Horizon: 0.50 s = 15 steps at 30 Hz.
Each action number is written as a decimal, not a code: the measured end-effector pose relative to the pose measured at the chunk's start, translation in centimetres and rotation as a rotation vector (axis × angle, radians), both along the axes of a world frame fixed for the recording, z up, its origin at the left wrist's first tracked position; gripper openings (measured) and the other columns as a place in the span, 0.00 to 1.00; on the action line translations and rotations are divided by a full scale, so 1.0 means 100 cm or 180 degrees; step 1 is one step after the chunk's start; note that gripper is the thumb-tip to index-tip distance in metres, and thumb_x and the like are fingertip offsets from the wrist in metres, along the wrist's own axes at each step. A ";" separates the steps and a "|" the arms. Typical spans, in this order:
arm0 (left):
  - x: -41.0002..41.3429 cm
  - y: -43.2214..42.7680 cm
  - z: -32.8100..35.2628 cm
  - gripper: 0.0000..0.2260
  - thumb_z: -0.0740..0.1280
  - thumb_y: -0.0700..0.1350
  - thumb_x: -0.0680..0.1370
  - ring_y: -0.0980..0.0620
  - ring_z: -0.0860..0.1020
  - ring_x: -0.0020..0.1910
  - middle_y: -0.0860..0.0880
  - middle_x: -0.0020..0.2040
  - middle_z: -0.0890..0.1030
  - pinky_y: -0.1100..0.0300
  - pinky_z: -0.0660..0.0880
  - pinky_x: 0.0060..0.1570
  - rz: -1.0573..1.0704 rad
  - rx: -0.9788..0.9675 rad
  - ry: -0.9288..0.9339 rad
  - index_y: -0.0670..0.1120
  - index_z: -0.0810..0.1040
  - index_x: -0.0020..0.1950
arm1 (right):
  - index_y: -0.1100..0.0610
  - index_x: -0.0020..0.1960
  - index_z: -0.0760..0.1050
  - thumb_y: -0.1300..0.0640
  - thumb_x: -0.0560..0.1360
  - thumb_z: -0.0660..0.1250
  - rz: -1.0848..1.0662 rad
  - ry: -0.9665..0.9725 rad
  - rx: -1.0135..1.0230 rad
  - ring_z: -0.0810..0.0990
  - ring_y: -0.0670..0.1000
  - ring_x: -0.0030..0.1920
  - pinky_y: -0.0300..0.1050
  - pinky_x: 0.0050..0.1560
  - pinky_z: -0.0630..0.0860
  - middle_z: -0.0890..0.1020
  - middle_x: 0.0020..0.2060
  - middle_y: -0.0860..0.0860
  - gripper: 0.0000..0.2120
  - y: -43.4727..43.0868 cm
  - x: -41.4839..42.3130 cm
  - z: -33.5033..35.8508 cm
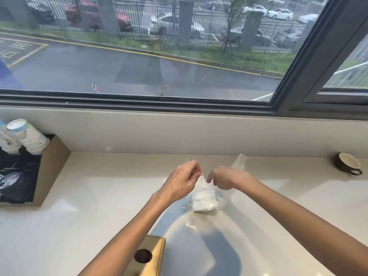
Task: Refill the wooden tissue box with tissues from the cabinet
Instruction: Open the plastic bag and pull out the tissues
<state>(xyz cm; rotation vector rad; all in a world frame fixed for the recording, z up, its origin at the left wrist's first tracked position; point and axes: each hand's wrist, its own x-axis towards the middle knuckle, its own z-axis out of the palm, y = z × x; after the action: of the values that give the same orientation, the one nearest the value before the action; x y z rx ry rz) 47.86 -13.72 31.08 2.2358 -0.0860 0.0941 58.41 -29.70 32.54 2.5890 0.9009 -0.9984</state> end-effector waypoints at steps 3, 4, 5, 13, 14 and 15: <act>-0.001 0.001 0.000 0.02 0.62 0.44 0.79 0.50 0.75 0.42 0.52 0.43 0.78 0.48 0.75 0.45 0.0060 -0.0089 -0.0033 0.49 0.73 0.48 | 0.47 0.71 0.72 0.60 0.79 0.61 0.0293 0.0247 -0.0446 0.78 0.52 0.52 0.46 0.60 0.75 0.81 0.53 0.46 0.21 0.022 0.016 -0.035; 0.000 0.002 0.000 0.02 0.62 0.44 0.79 0.50 0.75 0.42 0.52 0.43 0.78 0.49 0.75 0.45 0.0095 -0.0111 -0.0049 0.49 0.73 0.48 | 0.50 0.71 0.72 0.57 0.78 0.65 0.0308 0.0360 -0.0557 0.80 0.53 0.54 0.47 0.61 0.76 0.82 0.53 0.48 0.22 0.028 0.020 -0.044; 0.001 0.002 0.000 0.02 0.62 0.44 0.79 0.50 0.76 0.43 0.52 0.43 0.79 0.49 0.76 0.46 0.0129 -0.0143 -0.0061 0.49 0.73 0.48 | 0.52 0.72 0.71 0.55 0.78 0.67 0.0343 0.0432 -0.0684 0.81 0.55 0.57 0.48 0.61 0.76 0.82 0.56 0.51 0.23 0.033 0.022 -0.053; 0.009 0.006 -0.002 0.02 0.64 0.44 0.78 0.52 0.77 0.43 0.54 0.43 0.79 0.52 0.76 0.47 0.0224 -0.0430 -0.0049 0.49 0.75 0.47 | 0.64 0.64 0.70 0.59 0.74 0.72 0.0171 0.0265 -0.0501 0.71 0.50 0.35 0.40 0.43 0.68 0.69 0.31 0.49 0.22 0.038 0.009 -0.113; 0.010 0.008 -0.004 0.01 0.65 0.44 0.78 0.52 0.77 0.43 0.54 0.42 0.79 0.52 0.76 0.47 0.0251 -0.0589 -0.0002 0.49 0.76 0.47 | 0.64 0.64 0.70 0.57 0.72 0.74 0.0176 0.0215 -0.0399 0.73 0.51 0.37 0.41 0.43 0.68 0.72 0.33 0.50 0.25 0.036 0.007 -0.118; 0.011 0.011 -0.005 0.01 0.66 0.44 0.78 0.53 0.78 0.43 0.53 0.42 0.80 0.54 0.77 0.46 0.0244 -0.0817 0.0090 0.48 0.77 0.47 | 0.62 0.65 0.70 0.55 0.71 0.75 0.0239 0.0130 -0.0343 0.75 0.52 0.41 0.41 0.44 0.68 0.76 0.38 0.51 0.27 0.035 0.004 -0.122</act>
<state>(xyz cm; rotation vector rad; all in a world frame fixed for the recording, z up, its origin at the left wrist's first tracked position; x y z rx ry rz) 48.92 -12.67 30.56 1.9833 0.0263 0.1090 58.85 -26.24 20.30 2.4360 0.9206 -1.0525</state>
